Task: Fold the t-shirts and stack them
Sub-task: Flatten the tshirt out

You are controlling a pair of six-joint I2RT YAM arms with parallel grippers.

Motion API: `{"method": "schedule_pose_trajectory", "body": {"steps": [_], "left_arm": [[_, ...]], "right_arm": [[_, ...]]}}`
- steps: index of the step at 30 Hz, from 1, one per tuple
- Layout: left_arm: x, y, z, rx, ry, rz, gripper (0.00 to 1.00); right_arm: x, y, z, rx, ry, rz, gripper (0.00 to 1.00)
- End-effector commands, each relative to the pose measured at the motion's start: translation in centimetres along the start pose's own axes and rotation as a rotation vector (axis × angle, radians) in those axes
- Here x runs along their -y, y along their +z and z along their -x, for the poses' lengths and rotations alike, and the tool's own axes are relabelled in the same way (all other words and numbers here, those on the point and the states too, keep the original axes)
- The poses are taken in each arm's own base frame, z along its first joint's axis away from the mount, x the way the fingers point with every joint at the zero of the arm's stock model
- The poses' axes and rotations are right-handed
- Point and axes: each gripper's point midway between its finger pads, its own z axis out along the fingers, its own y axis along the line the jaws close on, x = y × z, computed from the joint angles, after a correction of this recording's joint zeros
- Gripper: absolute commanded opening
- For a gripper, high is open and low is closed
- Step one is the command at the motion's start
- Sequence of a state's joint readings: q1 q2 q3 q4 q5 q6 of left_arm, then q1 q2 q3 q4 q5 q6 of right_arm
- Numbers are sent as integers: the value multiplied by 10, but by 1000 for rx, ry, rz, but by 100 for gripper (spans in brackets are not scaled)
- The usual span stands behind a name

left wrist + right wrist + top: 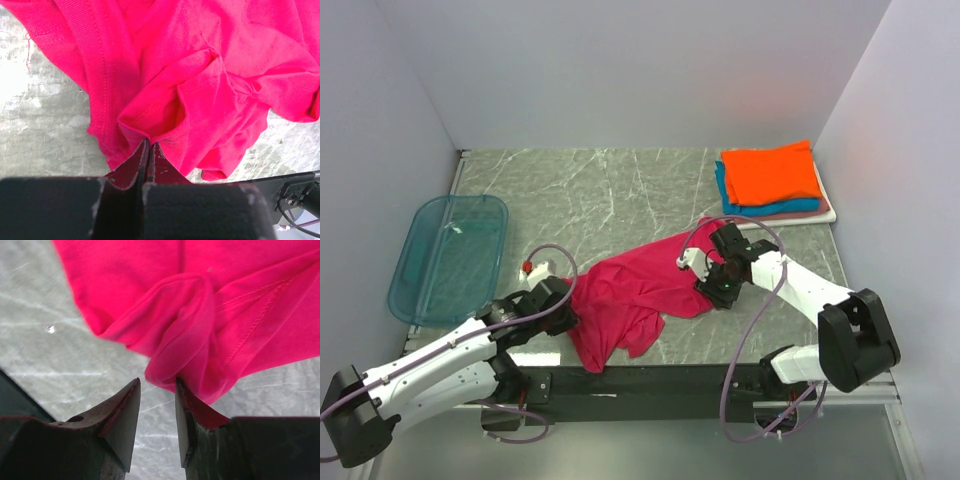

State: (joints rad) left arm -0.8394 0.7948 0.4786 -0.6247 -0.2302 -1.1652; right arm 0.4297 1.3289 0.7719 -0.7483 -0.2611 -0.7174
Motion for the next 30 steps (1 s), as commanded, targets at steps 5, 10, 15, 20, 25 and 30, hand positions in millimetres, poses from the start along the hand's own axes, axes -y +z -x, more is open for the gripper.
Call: {"method": "schedule_pose_trajectory", "body": {"steps": [5,10,15,20,25,30], "left_arm": [[2,0,1,14,-2,-18,0],[5,0,3,18,2,-24,0],[4,1,3,16,3,-22,0],[6,-6,8,35,3,-26,0],[22,-32,39,145,-15,-69,0],[50,-91,94,339,-12,-161,0]], "right_arm": [[12,16,10,-3,38,-36,44],[10,23,10,-28,34,-25,46],[9,28,4,-68,21,-34,44],[22,3,6,-53,-9,-139,18],[29,-41,16,-13,-50,-227,0],[37,-122,45,107,-133,-367,0]]}}
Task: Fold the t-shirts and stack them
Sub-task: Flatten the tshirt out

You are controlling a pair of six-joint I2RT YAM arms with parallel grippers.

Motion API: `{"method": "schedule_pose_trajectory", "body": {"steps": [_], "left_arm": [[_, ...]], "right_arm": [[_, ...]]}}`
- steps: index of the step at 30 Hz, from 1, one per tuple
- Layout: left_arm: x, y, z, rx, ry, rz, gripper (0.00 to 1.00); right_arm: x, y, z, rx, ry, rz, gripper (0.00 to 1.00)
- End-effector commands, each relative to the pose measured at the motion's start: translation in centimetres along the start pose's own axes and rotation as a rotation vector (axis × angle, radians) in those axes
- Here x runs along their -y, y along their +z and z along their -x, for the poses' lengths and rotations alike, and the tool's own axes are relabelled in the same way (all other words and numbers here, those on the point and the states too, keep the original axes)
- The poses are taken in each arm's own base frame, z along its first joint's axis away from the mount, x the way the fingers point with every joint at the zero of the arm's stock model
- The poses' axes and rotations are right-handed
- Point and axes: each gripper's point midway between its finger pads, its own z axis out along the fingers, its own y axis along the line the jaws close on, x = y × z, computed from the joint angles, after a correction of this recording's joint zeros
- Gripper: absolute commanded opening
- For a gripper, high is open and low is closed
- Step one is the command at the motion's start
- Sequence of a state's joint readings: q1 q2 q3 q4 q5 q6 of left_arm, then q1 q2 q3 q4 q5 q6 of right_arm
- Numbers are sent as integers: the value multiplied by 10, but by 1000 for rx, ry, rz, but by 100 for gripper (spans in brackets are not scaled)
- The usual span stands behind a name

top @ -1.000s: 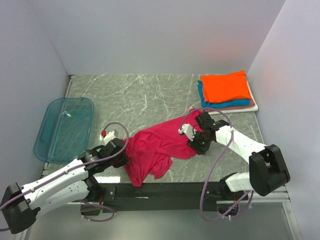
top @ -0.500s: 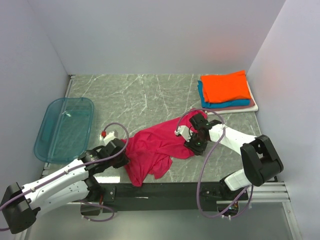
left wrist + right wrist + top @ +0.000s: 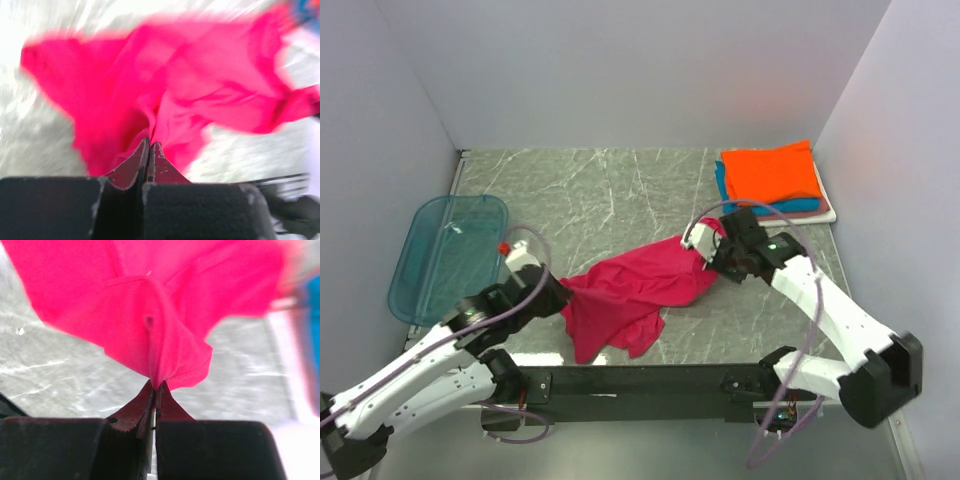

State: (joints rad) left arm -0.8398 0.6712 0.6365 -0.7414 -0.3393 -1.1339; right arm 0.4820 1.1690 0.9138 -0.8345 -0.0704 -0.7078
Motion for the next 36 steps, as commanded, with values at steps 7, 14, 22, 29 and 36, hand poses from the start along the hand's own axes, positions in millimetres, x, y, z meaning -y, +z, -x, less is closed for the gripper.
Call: {"method": "schedule_pose_trajectory", "body": {"steps": [7,14,22,29,36], "left_arm": [[67,-111,127,412,6,-240,0],[85,-187,179,587,22,-358,0],[146,-332,223,831,118,-855,0],[194,-434,238,964,247,-1165,0],[177,-381,268,1032,125,-885,0]], "right_arm": [[53,-147,49,227,-134,-301,0],[74,-236,65,393,-154,-535,0],[62,-395,87,740,-135,-726,0],[35,-481,90,904,-171,-895,0],[68,-390,99,777,-127,-697,0]]}}
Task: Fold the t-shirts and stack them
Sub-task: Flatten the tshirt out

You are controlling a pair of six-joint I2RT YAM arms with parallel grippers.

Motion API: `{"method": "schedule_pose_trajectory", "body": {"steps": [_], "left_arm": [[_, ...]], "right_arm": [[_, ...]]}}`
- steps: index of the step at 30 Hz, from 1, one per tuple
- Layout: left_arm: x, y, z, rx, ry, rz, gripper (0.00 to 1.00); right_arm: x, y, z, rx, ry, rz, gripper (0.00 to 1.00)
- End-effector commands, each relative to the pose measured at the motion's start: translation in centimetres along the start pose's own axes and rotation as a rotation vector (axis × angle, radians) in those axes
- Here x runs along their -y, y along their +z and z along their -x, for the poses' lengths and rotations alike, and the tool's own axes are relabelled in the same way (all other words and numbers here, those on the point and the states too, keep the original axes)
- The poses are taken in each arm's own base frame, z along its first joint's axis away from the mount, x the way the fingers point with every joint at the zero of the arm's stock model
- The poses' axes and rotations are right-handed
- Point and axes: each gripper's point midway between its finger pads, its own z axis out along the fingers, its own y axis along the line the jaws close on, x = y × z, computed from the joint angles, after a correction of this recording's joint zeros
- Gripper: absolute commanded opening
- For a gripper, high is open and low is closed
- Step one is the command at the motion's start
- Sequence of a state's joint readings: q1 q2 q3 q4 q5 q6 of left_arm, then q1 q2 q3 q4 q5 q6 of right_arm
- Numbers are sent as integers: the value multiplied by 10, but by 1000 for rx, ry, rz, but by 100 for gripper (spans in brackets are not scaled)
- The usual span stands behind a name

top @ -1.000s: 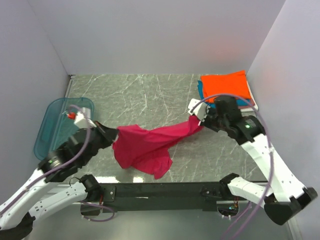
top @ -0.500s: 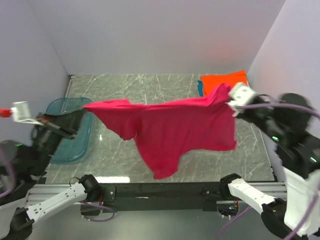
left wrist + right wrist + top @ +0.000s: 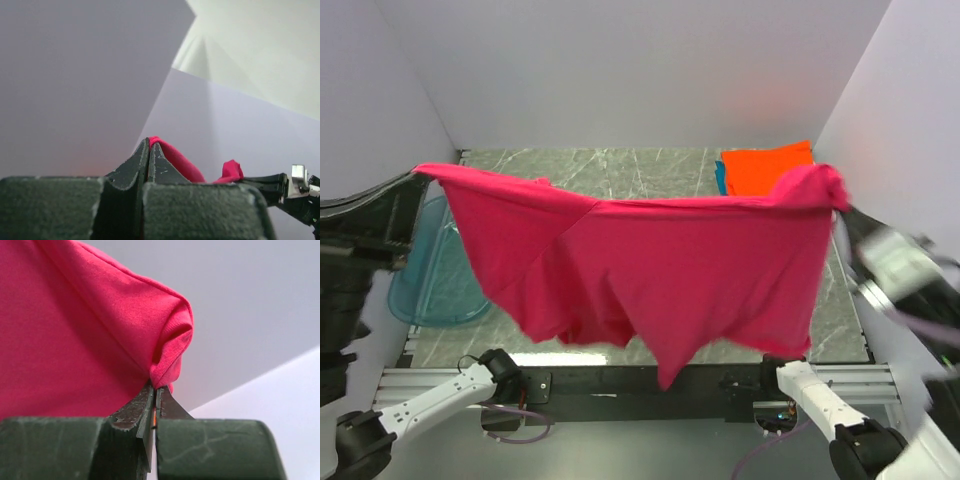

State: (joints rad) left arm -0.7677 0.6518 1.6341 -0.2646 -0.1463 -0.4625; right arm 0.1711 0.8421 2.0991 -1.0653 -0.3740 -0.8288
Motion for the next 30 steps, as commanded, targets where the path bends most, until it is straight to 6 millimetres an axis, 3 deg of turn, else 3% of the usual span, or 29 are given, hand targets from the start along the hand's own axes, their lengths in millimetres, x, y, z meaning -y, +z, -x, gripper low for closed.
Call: {"method": "schedule_pose_trajectory", "body": {"steps": [1,2,3,4,5,6,7,9,10,12,13,14,16,17,18,20,21,22,23,24,26,27,28,30], "left_arm": [[-56,6,-22,34,59,243,0],[-85,4,-57,-30,78,339,0],[-103,2,-76,-54,89,412,0],[-129,-3,-92,-64,112,530,0],[-158,-15,-134,-163,149,627,0],[-178,-19,-162,-212,172,694,0],[-192,-24,-185,-240,153,743,0],[-234,-42,-249,-368,174,832,0],[-250,-47,-267,-388,135,869,0],[-307,-67,-307,-465,91,949,0],[-326,-74,-316,-466,66,981,1],[-356,-91,-319,-464,60,1046,0],[-396,-96,-338,-482,41,1105,0],[-416,-95,-331,-464,36,1147,0],[-436,-106,-353,-537,12,1187,0],[-461,-90,-349,-527,23,1199,0],[-480,-99,-364,-582,29,1234,0],[-490,-99,-368,-595,31,1247,0],[-501,-86,-361,-574,34,1243,0],[-516,-93,-374,-610,26,1265,0],[-527,-84,-378,-642,5,1256,0],[-538,-91,-393,-690,0,1268,0],[-542,-77,-393,-691,-6,1245,0],[-551,-83,-407,-746,-12,1250,0]], "right_arm": [[-49,66,-80,-188,93,207,0],[-80,84,-112,-244,131,311,0],[-97,92,-129,-267,158,363,0],[-136,102,-168,-348,212,475,0],[-154,111,-181,-353,246,527,0],[-172,116,-195,-375,287,578,0],[-208,121,-228,-449,344,675,0],[-234,135,-252,-489,410,723,0],[-260,140,-277,-552,462,780,0],[-276,161,-298,-597,493,782,1],[-293,174,-317,-643,516,818,2],[-302,187,-321,-649,522,831,2],[-319,212,-353,-728,513,848,2],[-325,222,-361,-751,511,849,1],[-330,230,-368,-771,502,856,1],[-339,250,-392,-836,488,857,2],[-342,257,-399,-850,486,856,2],[-348,267,-411,-869,483,854,2],[-347,273,-420,-900,473,827,3],[-347,278,-427,-916,470,812,3],[-349,291,-442,-947,465,780,8],[-349,296,-446,-953,466,766,9],[-350,304,-450,-955,467,753,16],[-349,310,-459,-976,465,715,22]]}}
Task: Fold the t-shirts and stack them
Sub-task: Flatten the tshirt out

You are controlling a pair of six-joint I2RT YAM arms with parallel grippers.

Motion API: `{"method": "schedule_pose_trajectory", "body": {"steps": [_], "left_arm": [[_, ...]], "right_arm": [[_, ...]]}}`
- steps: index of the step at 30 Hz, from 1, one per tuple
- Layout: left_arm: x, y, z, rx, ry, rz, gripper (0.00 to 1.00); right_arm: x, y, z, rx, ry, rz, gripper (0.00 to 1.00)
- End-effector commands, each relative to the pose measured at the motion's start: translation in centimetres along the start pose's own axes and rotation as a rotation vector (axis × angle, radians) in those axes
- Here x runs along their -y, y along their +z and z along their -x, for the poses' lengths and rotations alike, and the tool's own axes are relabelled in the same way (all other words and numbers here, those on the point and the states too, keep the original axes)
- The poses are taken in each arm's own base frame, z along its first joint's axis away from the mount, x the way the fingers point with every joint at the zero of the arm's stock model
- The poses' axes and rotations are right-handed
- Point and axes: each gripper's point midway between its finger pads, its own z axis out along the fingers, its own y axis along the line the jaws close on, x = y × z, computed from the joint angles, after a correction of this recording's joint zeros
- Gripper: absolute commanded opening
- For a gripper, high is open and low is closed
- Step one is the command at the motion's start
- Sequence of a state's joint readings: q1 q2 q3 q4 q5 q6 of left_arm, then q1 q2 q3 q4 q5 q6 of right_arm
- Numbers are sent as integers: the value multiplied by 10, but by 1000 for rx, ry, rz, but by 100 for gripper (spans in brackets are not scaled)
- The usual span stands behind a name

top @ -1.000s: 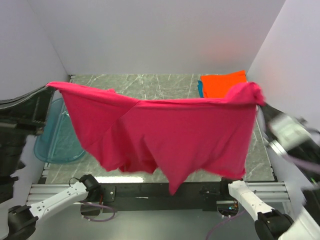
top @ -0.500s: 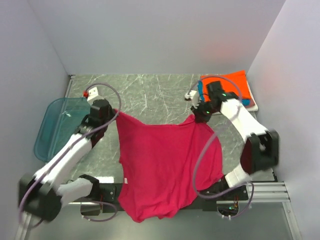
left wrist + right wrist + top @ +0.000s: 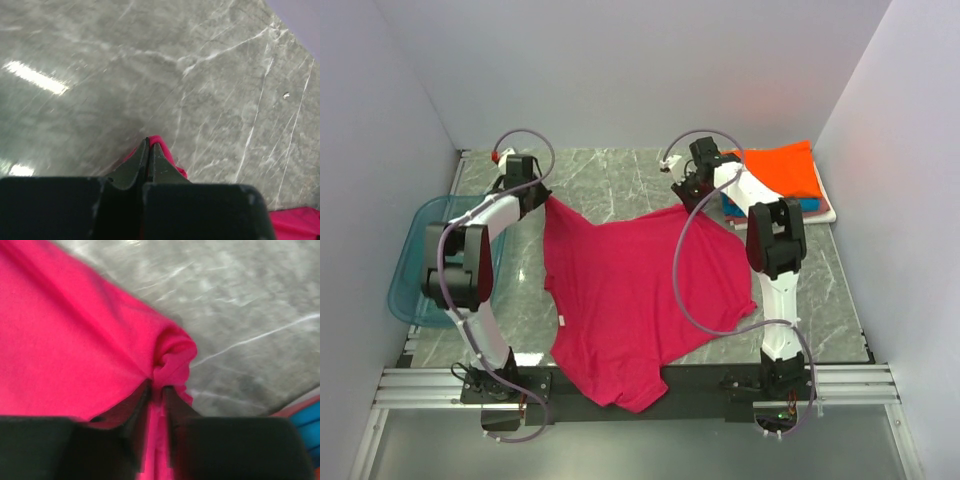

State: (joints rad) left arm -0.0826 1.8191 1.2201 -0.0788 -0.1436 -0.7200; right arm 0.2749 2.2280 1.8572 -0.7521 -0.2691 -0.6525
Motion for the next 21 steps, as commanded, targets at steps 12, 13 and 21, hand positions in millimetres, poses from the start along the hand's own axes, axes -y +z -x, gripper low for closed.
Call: {"method": "schedule_pose_trajectory", "body": {"steps": [12,13,21], "left_arm": [[23,41,16,-53,61,-61,0],[25,42,17,-51,60,-66,0],[30,47,22,-61,71,-79,0]], "right_arm": [[91,-16,41,89,110,-328,36],[96,-18,45,97,111,-339,33],[119,-2,38,41,108,-413,41]]}}
